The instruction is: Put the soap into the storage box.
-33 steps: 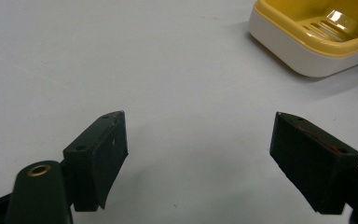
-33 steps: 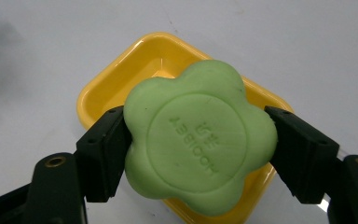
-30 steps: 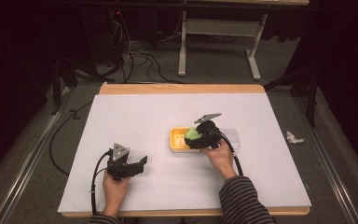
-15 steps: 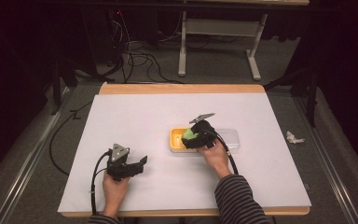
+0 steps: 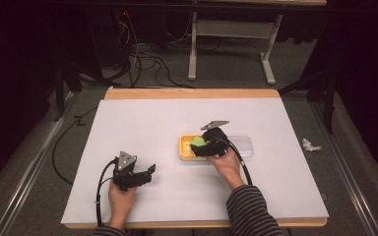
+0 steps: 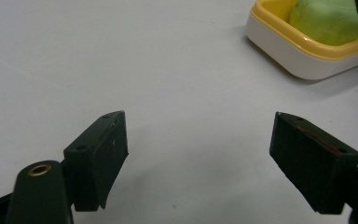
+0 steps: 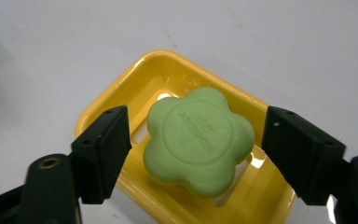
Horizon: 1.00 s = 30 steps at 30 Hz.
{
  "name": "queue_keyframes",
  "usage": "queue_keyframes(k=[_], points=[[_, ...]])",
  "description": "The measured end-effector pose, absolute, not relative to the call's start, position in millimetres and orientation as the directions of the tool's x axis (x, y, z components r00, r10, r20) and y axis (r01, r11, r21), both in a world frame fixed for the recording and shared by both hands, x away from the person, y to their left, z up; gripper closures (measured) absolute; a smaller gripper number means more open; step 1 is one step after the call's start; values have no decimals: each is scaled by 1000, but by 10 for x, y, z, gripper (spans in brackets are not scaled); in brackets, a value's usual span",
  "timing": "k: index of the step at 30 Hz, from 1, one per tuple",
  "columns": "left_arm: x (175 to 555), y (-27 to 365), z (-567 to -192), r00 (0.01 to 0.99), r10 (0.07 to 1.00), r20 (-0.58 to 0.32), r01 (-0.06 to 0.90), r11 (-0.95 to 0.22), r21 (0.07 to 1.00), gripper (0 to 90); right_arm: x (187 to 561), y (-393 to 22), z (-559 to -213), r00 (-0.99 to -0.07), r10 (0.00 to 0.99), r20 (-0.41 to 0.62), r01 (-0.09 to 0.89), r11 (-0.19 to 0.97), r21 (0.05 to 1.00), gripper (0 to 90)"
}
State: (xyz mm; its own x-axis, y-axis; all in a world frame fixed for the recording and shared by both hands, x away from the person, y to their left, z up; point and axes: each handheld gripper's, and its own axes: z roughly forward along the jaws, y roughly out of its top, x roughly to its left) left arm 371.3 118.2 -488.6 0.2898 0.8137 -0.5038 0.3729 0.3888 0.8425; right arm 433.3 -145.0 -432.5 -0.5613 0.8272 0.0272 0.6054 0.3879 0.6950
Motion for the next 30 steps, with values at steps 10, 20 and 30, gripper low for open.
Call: queue_keyframes(k=[10, 20, 30], points=[[3715, 1176, -4886, 287, 814, -505, 373, 390, 842, 202, 4226, -1584, -4250, -539, 841, 47, 566, 320, 760, 173], [3721, 1168, -4893, 283, 822, -494, 375, 379, 846, 203, 4123, -1756, -4152, -545, 830, 121, 557, 250, 792, 179], [3722, 1168, -4893, 283, 822, -495, 376, 379, 845, 203, 3989, -1921, -4030, -545, 827, 139, 524, 206, 826, 144]])
